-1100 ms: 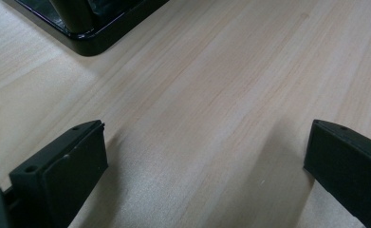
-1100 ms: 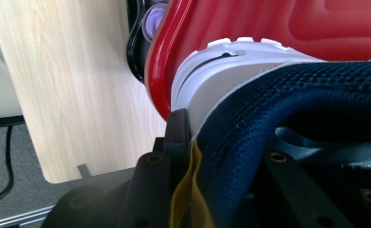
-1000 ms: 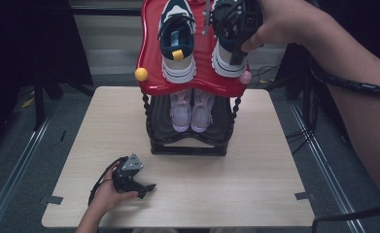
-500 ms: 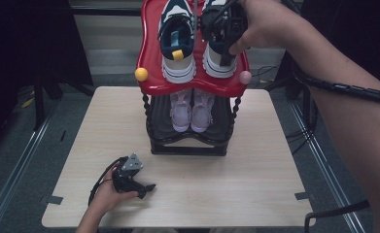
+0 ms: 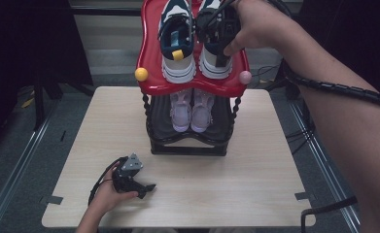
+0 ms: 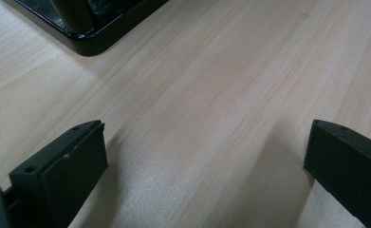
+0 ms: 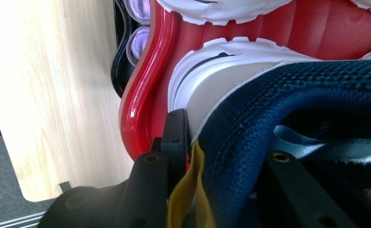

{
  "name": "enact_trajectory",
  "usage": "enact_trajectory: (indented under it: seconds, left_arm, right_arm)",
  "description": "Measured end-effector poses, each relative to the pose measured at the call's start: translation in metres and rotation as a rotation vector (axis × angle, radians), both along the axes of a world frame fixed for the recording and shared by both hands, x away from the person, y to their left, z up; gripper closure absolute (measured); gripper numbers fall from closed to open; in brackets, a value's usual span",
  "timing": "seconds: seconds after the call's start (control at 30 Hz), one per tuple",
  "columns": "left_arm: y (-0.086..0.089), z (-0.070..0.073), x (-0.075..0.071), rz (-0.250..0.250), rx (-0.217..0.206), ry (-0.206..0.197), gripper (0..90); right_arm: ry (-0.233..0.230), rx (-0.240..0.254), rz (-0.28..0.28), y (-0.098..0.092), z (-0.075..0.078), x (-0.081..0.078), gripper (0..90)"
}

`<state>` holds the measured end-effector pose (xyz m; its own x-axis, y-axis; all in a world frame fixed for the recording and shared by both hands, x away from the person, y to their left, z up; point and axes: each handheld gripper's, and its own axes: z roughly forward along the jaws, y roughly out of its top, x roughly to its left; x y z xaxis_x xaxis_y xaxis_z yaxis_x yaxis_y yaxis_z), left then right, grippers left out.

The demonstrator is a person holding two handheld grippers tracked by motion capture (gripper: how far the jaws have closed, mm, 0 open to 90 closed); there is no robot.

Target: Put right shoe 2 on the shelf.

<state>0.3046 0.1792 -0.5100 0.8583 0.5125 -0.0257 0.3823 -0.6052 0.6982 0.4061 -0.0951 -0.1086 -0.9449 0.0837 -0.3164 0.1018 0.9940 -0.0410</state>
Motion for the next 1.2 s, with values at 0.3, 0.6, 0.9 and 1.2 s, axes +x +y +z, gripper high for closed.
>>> enact_trajectory:
  seconds: [0.3,0.6,0.9,1.2]
  left_arm:
    - [-0.0001,-0.0001,-0.0001,0.001,-0.001,0.002,0.0]
    - [0.0,0.0,0.0,0.0,0.001,0.0,0.0]
    - [-0.0001,0.0,-0.0001,0.001,-0.001,0.002,0.0]
    - [0.0,0.0,0.0,0.0,0.0,0.0,0.0]
  right_arm:
    - [-0.004,-0.005,0.013,0.0024,-0.0035,0.0007,71.4]
    - [-0.009,-0.004,0.011,0.0017,-0.0033,0.001,71.0]
    - [-0.001,-0.001,0.015,0.0042,-0.0043,-0.0011,71.1]
    - [0.002,0.006,0.009,0.0059,-0.0054,-0.0024,71.1]
